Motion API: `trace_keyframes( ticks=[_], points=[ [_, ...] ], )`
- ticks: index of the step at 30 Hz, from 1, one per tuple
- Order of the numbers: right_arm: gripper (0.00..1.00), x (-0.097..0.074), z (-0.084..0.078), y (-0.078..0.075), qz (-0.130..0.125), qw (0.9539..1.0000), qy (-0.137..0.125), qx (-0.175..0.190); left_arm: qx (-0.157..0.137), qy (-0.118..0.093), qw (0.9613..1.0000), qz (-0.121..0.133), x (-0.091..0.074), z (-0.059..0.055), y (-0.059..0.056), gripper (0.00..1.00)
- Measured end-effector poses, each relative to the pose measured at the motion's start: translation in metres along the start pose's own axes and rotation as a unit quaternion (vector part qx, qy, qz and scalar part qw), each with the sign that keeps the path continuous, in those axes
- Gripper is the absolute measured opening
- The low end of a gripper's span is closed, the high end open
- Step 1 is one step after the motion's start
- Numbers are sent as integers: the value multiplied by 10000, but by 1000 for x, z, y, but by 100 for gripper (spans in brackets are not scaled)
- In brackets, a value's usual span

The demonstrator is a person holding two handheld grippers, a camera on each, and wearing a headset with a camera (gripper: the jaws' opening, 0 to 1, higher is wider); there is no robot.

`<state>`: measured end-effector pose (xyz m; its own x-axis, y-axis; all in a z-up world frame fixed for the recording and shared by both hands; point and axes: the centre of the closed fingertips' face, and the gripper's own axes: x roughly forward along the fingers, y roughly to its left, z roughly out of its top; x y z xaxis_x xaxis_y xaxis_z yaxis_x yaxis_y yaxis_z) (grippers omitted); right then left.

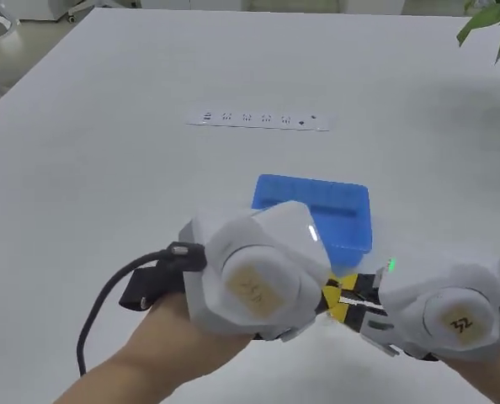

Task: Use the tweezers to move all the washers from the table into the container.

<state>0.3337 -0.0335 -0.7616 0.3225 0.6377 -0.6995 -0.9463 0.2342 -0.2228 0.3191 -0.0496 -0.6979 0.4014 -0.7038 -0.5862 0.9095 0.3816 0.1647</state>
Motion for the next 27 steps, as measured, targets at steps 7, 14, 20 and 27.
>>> trace_keyframes(
  ticks=[7,14,20,27],
  points=[
    [4,-11,18,-13,-127,9998,-166,1,189,-125,9996,143,-11,19,11,0],
    [4,-15,39,-32,-293,9989,-352,-19,232,-291,9987,351,-21,33,30,0],
    [4,-11,53,-54,-500,9977,-437,-118,282,-397,9971,577,-24,40,50,0],
    [4,-1,58,-74,-607,9968,-510,-76,303,-367,9961,742,-18,40,74,0]
  ],
)
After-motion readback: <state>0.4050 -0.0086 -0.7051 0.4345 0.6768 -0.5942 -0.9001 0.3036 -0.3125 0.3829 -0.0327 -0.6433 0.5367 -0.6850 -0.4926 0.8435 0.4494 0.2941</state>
